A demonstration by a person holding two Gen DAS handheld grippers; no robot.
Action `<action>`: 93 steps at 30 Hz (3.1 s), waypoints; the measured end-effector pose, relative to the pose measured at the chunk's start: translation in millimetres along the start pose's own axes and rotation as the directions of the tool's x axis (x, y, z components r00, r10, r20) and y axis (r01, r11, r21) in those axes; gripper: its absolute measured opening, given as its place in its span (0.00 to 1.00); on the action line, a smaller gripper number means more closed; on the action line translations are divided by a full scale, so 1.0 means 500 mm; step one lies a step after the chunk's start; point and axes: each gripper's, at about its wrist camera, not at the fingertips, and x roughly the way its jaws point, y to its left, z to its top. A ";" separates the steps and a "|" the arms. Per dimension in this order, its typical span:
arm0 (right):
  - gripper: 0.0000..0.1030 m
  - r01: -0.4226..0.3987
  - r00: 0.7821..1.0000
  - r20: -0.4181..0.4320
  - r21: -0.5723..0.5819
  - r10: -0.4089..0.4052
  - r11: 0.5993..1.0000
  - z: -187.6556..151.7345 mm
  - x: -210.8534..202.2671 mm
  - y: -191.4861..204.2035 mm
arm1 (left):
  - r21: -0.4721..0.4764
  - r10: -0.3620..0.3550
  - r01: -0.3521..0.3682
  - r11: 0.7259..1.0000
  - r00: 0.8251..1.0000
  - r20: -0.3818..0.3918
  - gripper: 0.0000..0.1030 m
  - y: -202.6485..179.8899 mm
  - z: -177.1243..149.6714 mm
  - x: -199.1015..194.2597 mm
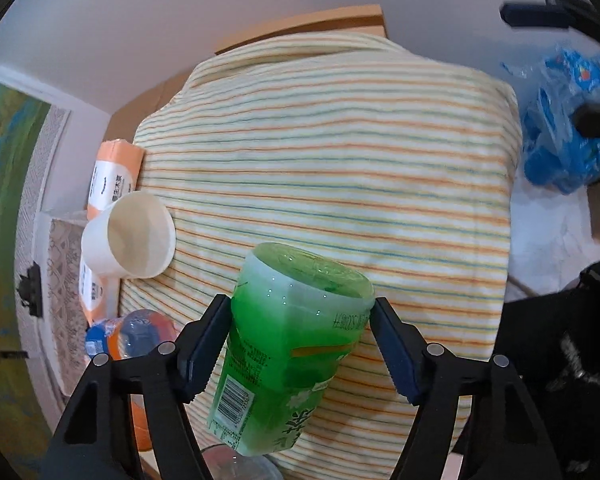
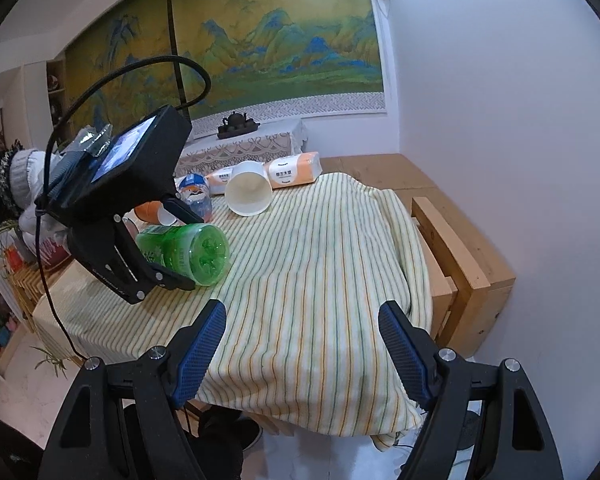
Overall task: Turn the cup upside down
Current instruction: 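Lift and rotate the green bottle upright with the left gripper, then lower the green bottle onto the cloth and open the left gripper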
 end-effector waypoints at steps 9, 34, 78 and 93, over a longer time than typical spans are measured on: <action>0.73 -0.009 1.000 -0.003 -0.016 0.009 1.000 -0.002 0.005 0.014 | -0.257 0.019 0.037 0.966 0.978 0.210 0.72 0.054 -0.038 -0.087; 0.73 -0.034 0.995 0.097 -0.015 0.035 0.999 0.028 -0.021 0.119 | -0.748 0.258 0.368 0.553 0.778 0.573 0.71 0.059 -0.279 -0.118; 0.73 -0.052 0.992 0.112 -0.052 0.057 0.997 0.019 -0.029 0.197 | -0.820 0.422 0.203 0.536 0.776 0.468 0.97 -0.028 -0.375 -0.199; 0.89 -0.005 0.982 0.188 0.004 0.004 1.000 0.017 -0.059 0.233 | -0.935 0.604 0.039 0.354 0.753 0.260 0.98 -0.139 -0.501 -0.306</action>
